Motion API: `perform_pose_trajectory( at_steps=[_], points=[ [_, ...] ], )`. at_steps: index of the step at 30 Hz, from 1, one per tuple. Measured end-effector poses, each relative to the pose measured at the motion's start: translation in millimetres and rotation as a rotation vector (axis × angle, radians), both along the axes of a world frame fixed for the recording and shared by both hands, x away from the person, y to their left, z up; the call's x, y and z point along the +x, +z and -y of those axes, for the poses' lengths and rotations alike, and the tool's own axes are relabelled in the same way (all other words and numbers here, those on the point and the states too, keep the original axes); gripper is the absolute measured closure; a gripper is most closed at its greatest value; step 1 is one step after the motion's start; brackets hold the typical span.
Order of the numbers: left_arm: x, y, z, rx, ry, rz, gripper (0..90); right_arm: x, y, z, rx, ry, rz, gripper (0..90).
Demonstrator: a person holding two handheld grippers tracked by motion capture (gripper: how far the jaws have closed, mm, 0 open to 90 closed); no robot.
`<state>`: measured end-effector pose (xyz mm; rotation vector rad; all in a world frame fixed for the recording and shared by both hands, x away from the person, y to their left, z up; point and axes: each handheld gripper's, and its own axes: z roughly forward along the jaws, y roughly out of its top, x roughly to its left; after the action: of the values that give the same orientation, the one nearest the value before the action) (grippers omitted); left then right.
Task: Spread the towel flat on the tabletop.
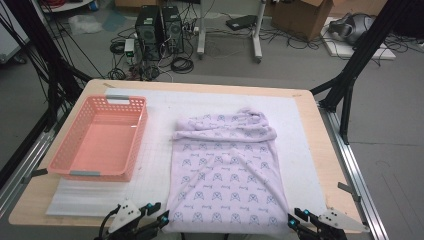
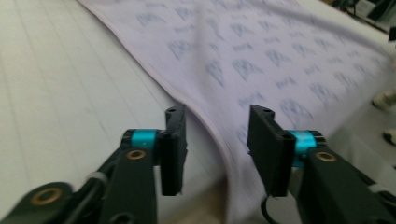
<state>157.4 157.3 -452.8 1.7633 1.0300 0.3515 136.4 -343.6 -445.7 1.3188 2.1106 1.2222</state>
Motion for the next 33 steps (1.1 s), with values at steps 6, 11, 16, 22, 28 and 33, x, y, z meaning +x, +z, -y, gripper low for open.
perform_pose_trajectory(
  at_steps=[6, 11, 16, 22, 28, 33],
  points=[
    [28.6, -6.6, 7.2, -0.007, 0.008, -0.078, 50.2, 28.1, -1.7, -14.1, -0.074, -0.033, -0.009, 63.3],
    [25.3, -12.9, 18.1, 0.097, -0.01, 0.003, 71.1, 39.2, -8.5, -15.6, -0.084, -0.064, -0.034, 75.5],
    [18.9, -10.6, 12.0, 0.084, -0.038, -0.028, 88.3, 34.0, -9.1, -11.2, -0.06, 0.0, -0.035, 87.5],
    [0.3, -7.9, -1.9, 0.069, -0.049, -0.039, 88.3, 11.9, -8.3, -4.1, -0.051, 0.037, -0.039, 87.7],
    [-5.0, -7.6, -2.6, 0.029, -0.034, -0.024, 56.0, -0.5, -7.6, 0.2, -0.039, 0.048, -0.03, 70.2],
    [23.1, -0.8, 4.1, -0.01, -0.023, -0.024, 49.5, 9.9, -1.8, -1.4, -0.022, -0.006, 0.007, 62.2]
  ],
)
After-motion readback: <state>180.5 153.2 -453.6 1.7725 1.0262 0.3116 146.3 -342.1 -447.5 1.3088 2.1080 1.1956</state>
